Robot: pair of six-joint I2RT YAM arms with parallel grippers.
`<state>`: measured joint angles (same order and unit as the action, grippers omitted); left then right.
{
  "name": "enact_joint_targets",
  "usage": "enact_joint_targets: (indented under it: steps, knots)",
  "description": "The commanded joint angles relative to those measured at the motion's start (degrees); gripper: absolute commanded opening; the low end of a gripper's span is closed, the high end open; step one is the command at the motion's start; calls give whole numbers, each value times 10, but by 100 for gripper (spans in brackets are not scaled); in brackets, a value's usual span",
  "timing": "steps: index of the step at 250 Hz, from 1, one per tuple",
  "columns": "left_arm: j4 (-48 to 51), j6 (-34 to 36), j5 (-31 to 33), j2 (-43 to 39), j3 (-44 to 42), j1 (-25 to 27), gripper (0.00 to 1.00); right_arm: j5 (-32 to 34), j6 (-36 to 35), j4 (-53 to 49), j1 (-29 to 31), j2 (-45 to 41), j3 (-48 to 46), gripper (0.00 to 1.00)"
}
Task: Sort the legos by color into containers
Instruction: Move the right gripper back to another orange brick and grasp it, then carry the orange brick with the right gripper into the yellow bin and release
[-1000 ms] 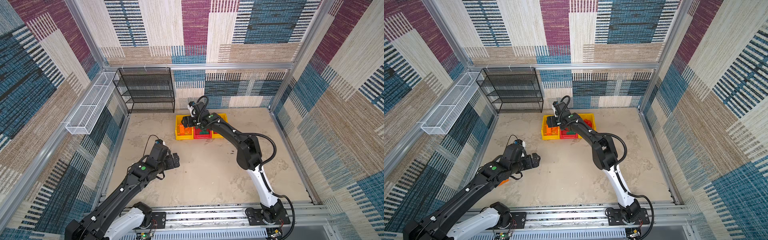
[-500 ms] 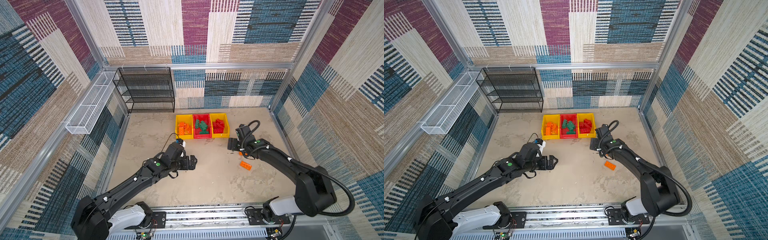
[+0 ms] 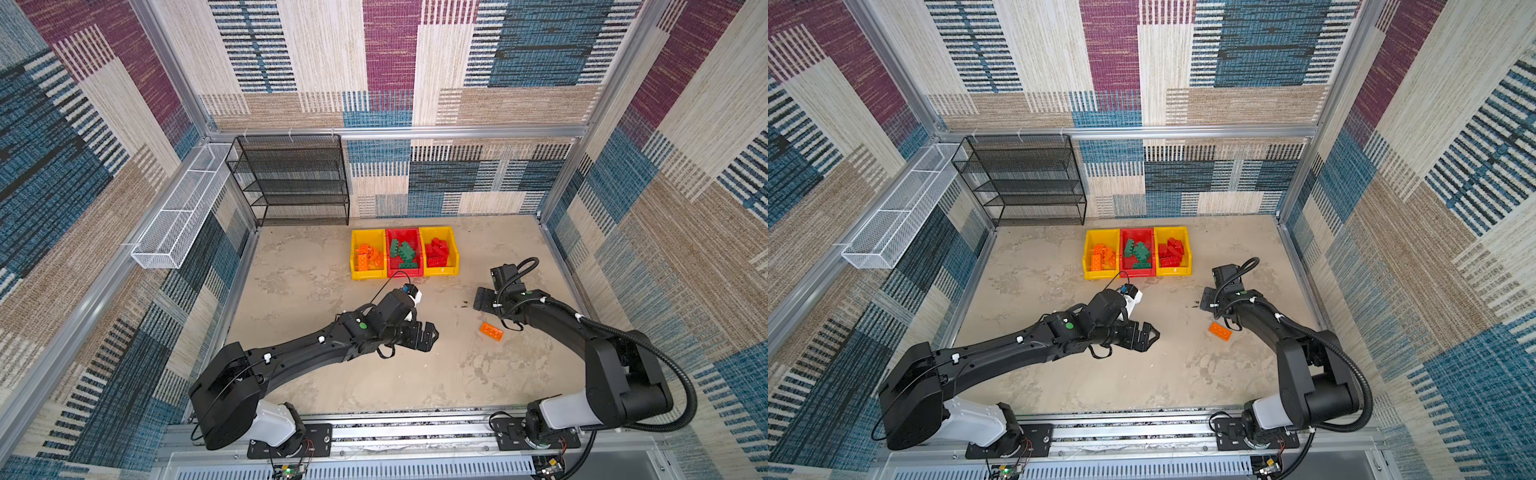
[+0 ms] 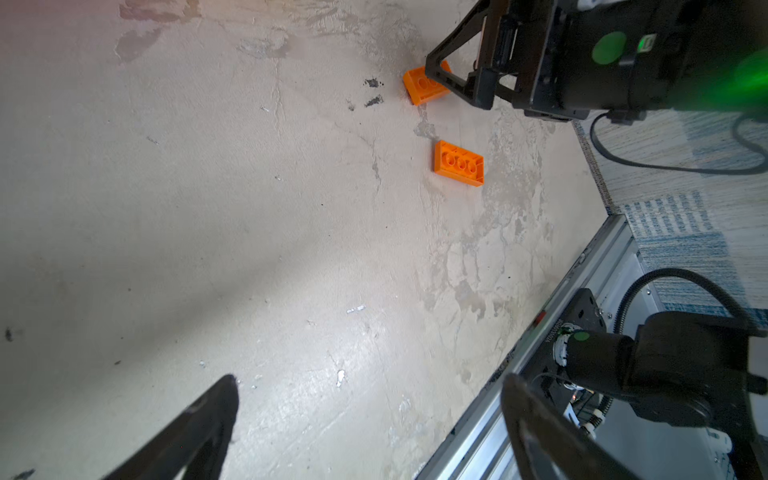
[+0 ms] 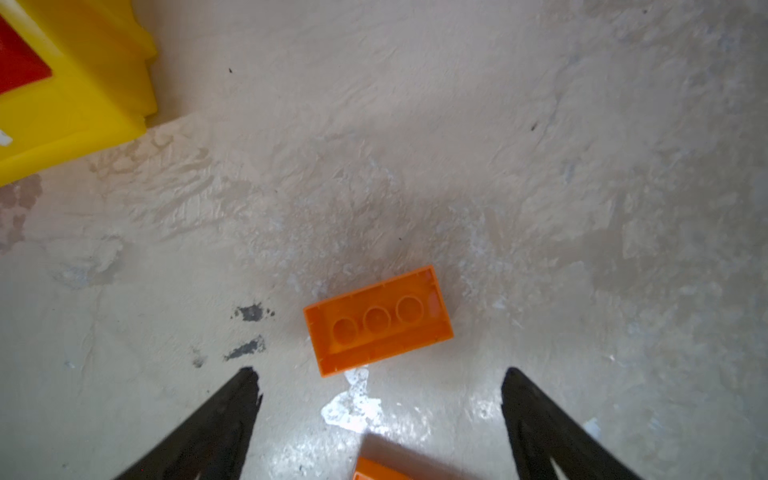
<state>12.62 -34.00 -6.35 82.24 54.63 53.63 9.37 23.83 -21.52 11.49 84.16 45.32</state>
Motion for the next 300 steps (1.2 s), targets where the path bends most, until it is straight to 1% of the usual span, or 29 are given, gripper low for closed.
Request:
enact_joint_targets:
  steps: [1,29,69,117,159,177,192,230,248,267,280,300]
  knots:
    - [2,25,14,0,10,0,99,-10,-20,35,-2,25,10,92]
    - [10,33,26,-2,13,0,99,-5,-37,38,-2,58,24,93]
    - [16,38,41,-6,9,0,99,-17,-60,36,-2,95,42,92]
    - [16,39,56,-13,1,-1,99,-42,-62,35,-2,95,35,87]
    - [18,42,67,-21,-6,-1,99,-49,-61,33,-2,87,28,76]
    - [17,42,74,-25,-11,-3,99,-46,-62,31,-2,92,30,64]
    - [18,43,76,-30,-14,-2,99,-44,-61,28,-2,98,34,57]
    - [37,46,94,-49,-18,-6,99,-59,-55,16,3,87,49,54]
    - [58,44,119,-66,-25,-10,99,-67,-52,4,22,75,72,54]
    - [77,30,142,-97,-44,-25,99,-71,-46,-14,59,78,119,54]
    - [86,11,150,-126,-66,-43,99,-72,-41,-26,92,90,161,54]
    - [97,-18,147,-181,-107,-86,99,-73,-36,-39,138,125,239,54]
